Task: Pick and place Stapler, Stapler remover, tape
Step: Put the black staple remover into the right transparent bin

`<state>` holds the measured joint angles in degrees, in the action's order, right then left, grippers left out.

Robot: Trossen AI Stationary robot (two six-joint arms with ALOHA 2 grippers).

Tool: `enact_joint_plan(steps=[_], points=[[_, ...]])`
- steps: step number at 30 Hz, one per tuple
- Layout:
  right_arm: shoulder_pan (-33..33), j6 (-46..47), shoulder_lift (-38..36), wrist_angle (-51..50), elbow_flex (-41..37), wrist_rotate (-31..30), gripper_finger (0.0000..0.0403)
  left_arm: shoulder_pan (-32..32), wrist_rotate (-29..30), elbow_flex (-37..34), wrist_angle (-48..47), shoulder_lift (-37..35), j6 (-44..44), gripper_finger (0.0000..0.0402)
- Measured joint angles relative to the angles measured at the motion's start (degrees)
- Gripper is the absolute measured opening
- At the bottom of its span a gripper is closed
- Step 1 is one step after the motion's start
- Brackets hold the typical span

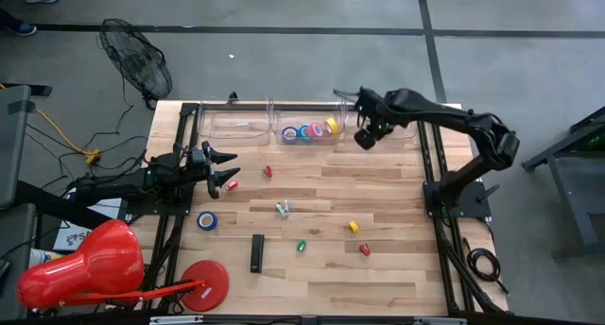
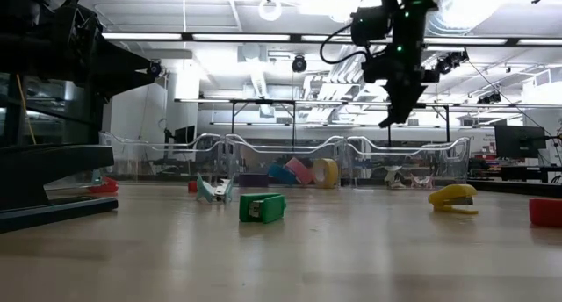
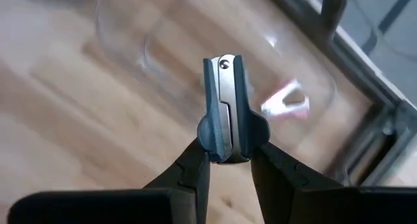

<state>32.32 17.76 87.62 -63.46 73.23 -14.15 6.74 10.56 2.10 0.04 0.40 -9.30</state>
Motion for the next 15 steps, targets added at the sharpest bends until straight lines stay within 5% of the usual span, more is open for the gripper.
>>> enact_joint_plan(steps=[15], points=[[11.15, -2.39, 7.99, 14.83, 0.00, 8.59, 0.0083, -0.02, -0.07, 0.00, 0.00, 0.01, 0.00, 0.0230]])
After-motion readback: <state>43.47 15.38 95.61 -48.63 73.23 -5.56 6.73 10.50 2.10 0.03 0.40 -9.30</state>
